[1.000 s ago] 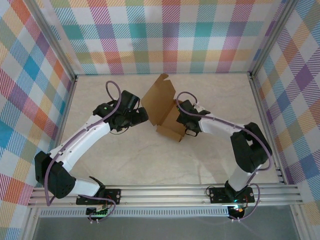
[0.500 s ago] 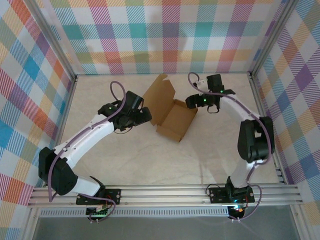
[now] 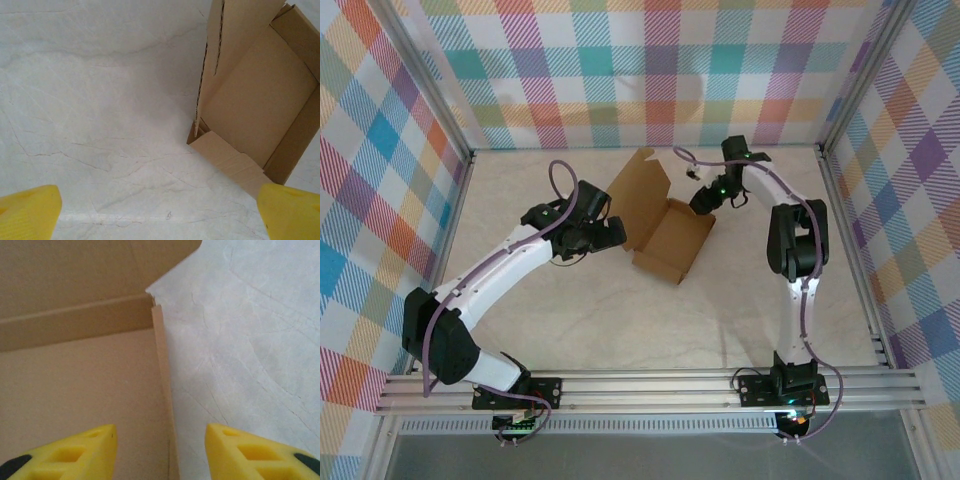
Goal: Fold the paper box
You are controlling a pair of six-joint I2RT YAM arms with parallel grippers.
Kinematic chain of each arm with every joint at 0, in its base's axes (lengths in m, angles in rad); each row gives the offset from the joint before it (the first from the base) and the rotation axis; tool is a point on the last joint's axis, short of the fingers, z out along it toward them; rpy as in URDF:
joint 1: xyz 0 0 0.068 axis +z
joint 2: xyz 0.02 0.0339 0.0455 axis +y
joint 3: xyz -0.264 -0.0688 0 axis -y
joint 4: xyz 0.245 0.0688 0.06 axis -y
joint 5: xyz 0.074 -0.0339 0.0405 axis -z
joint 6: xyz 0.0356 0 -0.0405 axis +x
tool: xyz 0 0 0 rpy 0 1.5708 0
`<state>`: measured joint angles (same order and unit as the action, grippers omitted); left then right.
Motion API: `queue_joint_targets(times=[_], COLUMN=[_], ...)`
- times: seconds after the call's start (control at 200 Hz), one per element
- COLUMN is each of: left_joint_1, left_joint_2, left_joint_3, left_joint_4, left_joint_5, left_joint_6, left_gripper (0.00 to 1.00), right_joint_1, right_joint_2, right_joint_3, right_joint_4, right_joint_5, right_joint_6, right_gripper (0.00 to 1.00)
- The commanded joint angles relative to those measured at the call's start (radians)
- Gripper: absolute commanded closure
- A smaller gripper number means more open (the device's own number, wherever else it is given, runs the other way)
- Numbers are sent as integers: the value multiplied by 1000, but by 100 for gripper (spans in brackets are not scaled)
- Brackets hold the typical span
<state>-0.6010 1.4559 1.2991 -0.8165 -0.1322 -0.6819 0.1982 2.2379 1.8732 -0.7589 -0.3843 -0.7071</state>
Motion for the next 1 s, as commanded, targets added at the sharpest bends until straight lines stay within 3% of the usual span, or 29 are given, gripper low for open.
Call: queue_joint_targets(times=[0.0,0.04,0.205,0.655,0.775,0.995], left_joint_1=[-10,-9,-10,-10,-10,-1], left_joint_2=[9,13,20,-53,-58,-72], left_joint_3=[27,25,38,-38,-63,-145], left_joint_4=[-29,-27,-38,-23,-13,65], left_joint_5=[0,3,7,-15,-20,30], left_joint_6=[25,25,22,-4,-18,-59], left_gripper=[0,0,0,0,0,0], right_joint_1=[16,20,27,42,42,53], right_joint_2=[36,46,75,-30,-103,-283], right_joint_3=[57,66,95,-66,-174,-424], right_joint_4=[-60,-66,-74,42,141,322], right_joint_5=[47,55,84,106,188,399], right_joint_6=[-87,-93,-96,-29,66,428], right_gripper=[56,57,77,97,100,100])
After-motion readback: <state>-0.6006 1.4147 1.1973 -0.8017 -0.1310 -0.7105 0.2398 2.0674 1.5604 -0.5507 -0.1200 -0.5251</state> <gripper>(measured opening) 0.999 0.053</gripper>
